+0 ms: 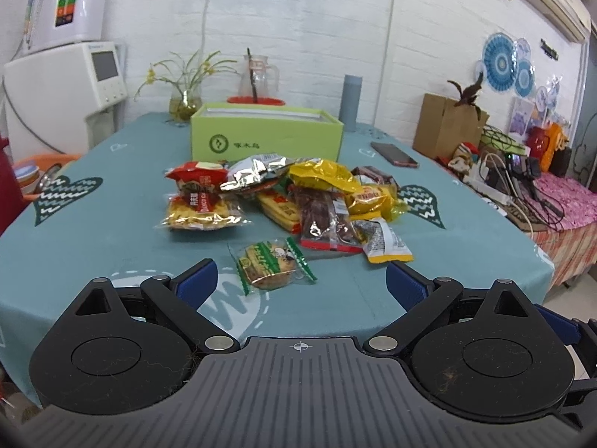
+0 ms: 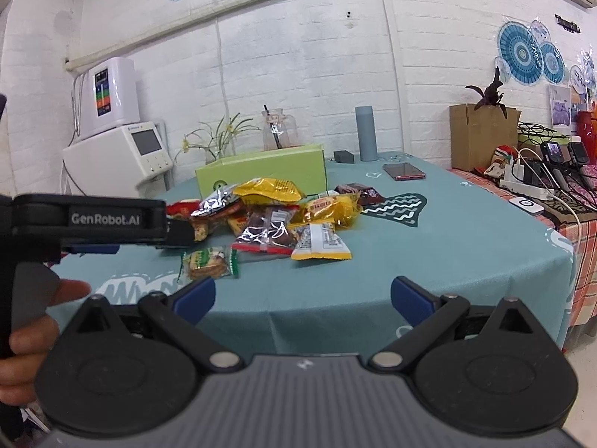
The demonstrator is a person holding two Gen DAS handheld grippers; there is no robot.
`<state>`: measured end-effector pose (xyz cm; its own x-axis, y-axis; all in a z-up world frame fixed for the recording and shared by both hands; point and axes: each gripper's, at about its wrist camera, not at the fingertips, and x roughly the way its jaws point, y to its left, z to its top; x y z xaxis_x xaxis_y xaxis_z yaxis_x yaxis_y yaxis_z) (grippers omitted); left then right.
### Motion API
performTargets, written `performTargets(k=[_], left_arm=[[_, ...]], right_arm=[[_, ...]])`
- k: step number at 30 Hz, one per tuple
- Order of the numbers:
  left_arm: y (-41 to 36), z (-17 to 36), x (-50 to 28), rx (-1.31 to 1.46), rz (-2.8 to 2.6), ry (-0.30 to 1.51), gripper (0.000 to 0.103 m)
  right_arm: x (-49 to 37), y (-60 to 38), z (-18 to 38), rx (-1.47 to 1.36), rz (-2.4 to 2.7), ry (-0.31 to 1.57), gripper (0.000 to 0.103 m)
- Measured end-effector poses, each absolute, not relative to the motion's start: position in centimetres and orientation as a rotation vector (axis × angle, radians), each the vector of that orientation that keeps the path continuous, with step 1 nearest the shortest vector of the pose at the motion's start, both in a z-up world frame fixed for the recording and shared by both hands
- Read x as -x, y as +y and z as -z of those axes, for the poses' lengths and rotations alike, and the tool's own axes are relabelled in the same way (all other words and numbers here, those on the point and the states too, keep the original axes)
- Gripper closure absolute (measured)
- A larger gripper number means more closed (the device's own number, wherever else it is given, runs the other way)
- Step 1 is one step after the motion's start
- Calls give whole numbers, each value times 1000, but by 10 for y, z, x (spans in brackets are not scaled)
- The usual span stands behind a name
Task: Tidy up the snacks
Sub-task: 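Move both grippers toward the snack pile beside the green box, then close the left gripper on the yellow chip bag while the right gripper pinches it too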
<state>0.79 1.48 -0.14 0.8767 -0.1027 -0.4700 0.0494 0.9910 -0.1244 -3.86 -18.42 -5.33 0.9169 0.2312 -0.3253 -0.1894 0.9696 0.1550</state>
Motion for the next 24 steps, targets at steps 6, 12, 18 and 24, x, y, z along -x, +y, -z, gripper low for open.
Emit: performTargets(k=[6, 12, 18, 24], left_arm=[[-3, 10, -36, 64, 84, 571, 16], [-14, 12, -53, 2, 110, 574, 16], [3, 10, -75, 50, 104, 617, 16], [48, -1, -101, 111, 21, 626, 16]], right_arm=[[30, -200, 60, -179, -234, 372, 4], [8, -219, 68, -259, -198, 416, 4], [-39, -205, 60, -171, -200, 441, 4], [-104, -202, 75, -115, -179, 537, 4]])
